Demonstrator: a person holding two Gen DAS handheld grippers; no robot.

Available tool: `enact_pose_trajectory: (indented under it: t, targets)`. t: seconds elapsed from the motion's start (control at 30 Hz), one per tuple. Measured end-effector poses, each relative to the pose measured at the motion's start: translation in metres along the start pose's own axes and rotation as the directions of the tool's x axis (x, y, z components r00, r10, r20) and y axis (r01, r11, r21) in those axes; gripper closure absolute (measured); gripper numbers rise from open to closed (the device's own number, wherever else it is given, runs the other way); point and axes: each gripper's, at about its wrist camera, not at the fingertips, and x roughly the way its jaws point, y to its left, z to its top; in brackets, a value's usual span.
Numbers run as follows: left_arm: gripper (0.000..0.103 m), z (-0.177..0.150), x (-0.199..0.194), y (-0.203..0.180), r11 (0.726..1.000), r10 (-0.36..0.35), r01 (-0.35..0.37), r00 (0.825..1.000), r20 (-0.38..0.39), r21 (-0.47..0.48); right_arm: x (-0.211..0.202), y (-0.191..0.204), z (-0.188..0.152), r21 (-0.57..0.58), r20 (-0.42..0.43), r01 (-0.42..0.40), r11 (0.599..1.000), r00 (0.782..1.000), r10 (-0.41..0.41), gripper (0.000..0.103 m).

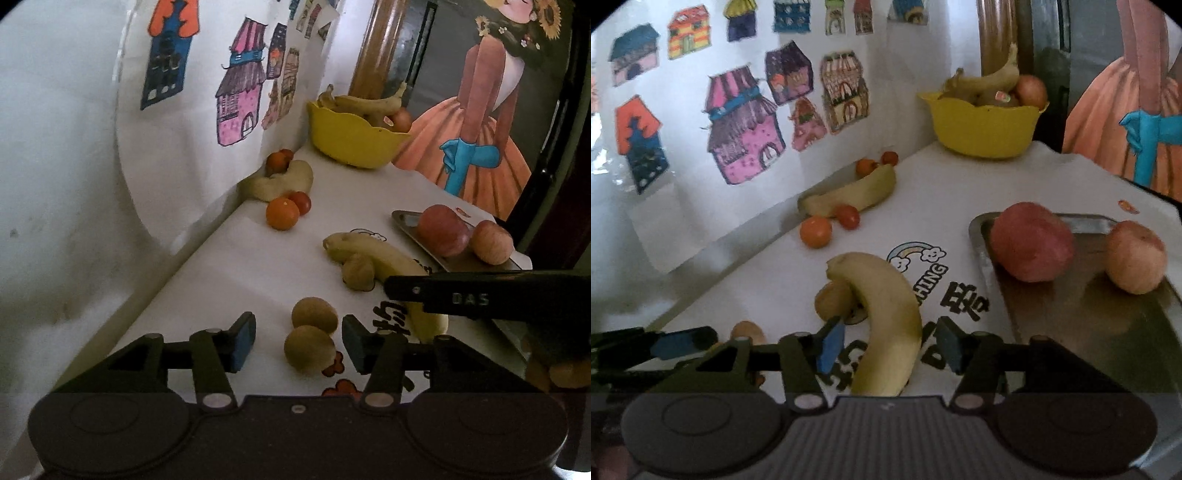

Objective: Organize fruits
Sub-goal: 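Close the left tool on two brown kiwis while the right tool grasps the yellow banana, then carry the kiwis in the left tool while the right tool carries the banana to the tray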

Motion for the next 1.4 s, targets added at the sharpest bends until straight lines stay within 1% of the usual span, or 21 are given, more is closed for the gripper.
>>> enact_pose_trajectory:
  t: [0.07,0.1,0.27,0.33,0.4,0.43,0.47,0.57,0.7,0.83,0.97,1.03,1.2,1.4]
  targets:
    - [0.048,0.000,0.002,-0.002,1.000,-0.001,0.001,1.000,0.002,0.016,0.007,-0.002,0.000,0.007,-0.006,-0.010,1.000,1.000,0.010,0.052]
    - [0.048,0.000,0.003,-0.005,1.000,-0.002,0.002,1.000,0.002,0.029,0.010,-0.002,-0.001,0.007,-0.013,-0.013,1.000,1.000,0.013,0.053]
    - [0.047,-0.003,0.006,-0.014,0.997,-0.005,0.005,1.000,0.006,0.075,0.013,0.003,-0.007,-0.034,0.014,-0.001,0.999,1.000,0.001,0.054]
    - [0.048,-0.005,0.005,-0.018,0.996,0.001,-0.002,1.000,0.008,0.090,0.013,0.005,-0.009,-0.052,0.024,0.011,0.999,1.000,-0.009,0.056]
    - [0.054,-0.007,0.004,-0.022,0.994,0.013,-0.015,1.000,0.011,0.105,0.012,0.007,-0.012,-0.065,0.038,0.023,0.998,0.999,-0.021,0.059]
    - [0.055,-0.008,0.004,-0.024,0.994,0.021,-0.023,1.000,0.013,0.111,0.012,0.007,-0.013,-0.066,0.045,0.026,0.997,0.999,-0.023,0.062]
    - [0.058,-0.008,0.004,-0.024,0.993,0.025,-0.026,1.000,0.013,0.113,0.011,0.006,-0.014,-0.058,0.052,0.027,0.998,0.998,-0.024,0.062]
    - [0.073,-0.008,0.005,-0.026,0.994,0.035,-0.036,0.999,0.012,0.107,0.010,0.004,-0.017,-0.041,0.071,0.024,0.999,0.997,-0.021,0.060]
    - [0.073,-0.008,0.004,-0.030,0.994,0.034,-0.035,0.999,0.005,0.104,0.010,0.007,-0.019,-0.057,0.085,0.034,0.998,0.996,-0.029,0.061]
    - [0.073,-0.011,0.000,-0.036,0.995,0.025,-0.025,1.000,-0.002,0.101,0.007,0.004,-0.021,-0.030,0.090,0.028,0.999,0.996,-0.025,0.066]
    - [0.073,-0.016,-0.005,-0.039,0.996,0.016,-0.016,1.000,-0.004,0.093,-0.005,-0.001,-0.029,-0.013,0.090,0.013,1.000,0.996,-0.012,0.066]
    - [0.073,-0.018,-0.008,-0.041,0.997,0.004,-0.004,1.000,-0.003,0.082,-0.013,-0.005,-0.035,0.015,0.089,-0.003,1.000,0.996,0.002,0.066]
    - [0.073,-0.022,-0.011,-0.047,0.998,-0.022,0.022,1.000,-0.007,0.058,-0.034,-0.028,-0.051,0.165,0.106,-0.087,0.983,0.992,0.070,0.065]
    - [0.073,-0.022,-0.013,-0.057,0.998,-0.035,0.035,0.999,0.000,0.047,-0.060,-0.046,-0.066,0.251,0.173,-0.141,0.958,0.980,0.099,0.065]
